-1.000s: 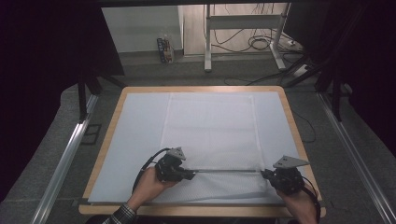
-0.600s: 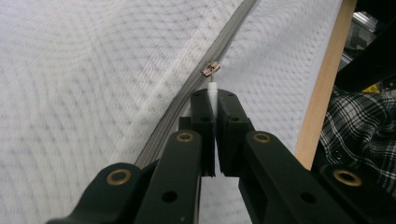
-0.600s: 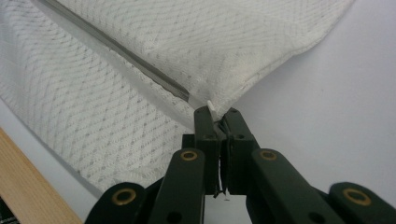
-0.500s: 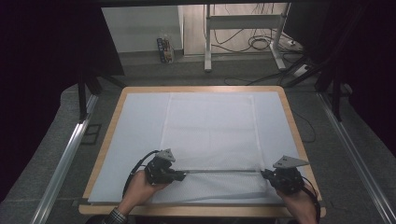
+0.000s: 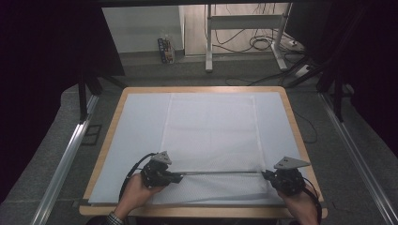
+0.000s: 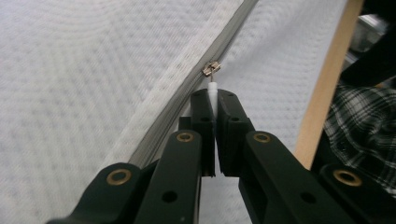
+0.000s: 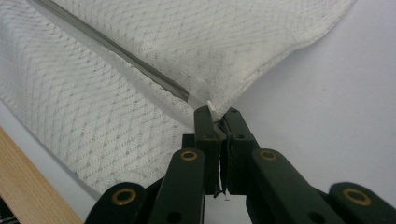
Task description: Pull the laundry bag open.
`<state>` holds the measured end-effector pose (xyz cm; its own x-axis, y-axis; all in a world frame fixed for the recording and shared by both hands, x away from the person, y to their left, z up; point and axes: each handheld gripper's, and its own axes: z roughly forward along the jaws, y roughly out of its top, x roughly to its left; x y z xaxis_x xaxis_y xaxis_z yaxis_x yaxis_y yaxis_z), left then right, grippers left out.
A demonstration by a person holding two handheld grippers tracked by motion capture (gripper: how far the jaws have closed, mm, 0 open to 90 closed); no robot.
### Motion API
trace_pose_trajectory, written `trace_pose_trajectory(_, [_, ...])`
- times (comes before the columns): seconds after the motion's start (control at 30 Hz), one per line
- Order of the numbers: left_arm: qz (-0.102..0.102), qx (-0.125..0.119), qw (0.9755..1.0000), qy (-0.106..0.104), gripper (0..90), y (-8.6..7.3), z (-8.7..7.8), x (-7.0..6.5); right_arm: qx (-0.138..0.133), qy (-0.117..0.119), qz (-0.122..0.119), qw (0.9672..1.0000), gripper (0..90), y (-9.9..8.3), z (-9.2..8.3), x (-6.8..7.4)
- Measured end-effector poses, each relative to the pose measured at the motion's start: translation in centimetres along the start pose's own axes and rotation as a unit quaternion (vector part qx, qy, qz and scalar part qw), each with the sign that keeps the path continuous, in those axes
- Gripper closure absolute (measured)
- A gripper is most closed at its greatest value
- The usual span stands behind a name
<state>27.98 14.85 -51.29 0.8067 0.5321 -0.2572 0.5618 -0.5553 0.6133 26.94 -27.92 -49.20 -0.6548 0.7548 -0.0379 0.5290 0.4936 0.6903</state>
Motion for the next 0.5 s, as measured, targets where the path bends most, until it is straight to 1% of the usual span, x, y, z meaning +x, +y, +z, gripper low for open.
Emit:
trace_pose_trajectory(0.07, [-0.006,-0.003,1.0,-0.005,87.9,-0.3,-0.2,0.2,-0.003,-0.003,0.003,1.0,85.8,0.0,-0.1,-0.1])
trace_pose_trajectory(0.13, [-0.009,-0.003,1.0,-0.002,87.9,-0.5,-0.4,0.3,-0.006,-0.008,0.006,0.9999,85.8,0.0,-0.1,-0.1])
trace_pose_trajectory(0.23, [-0.015,-0.007,0.9999,-0.001,87.9,-1.0,-0.8,0.5,-0.003,-0.009,0.004,0.9999,85.8,0.0,-0.1,-0.1])
trace_pose_trajectory(0.47, [-0.024,-0.008,0.9996,0.007,87.8,-1.9,-1.4,0.6,-0.002,-0.011,0.007,0.9999,85.8,-0.1,-0.1,-0.2])
trace_pose_trajectory(0.5, [-0.024,-0.008,0.9996,0.012,87.8,-2.0,-1.5,0.6,-0.002,-0.011,0.006,0.9999,85.8,-0.1,-0.1,-0.2])
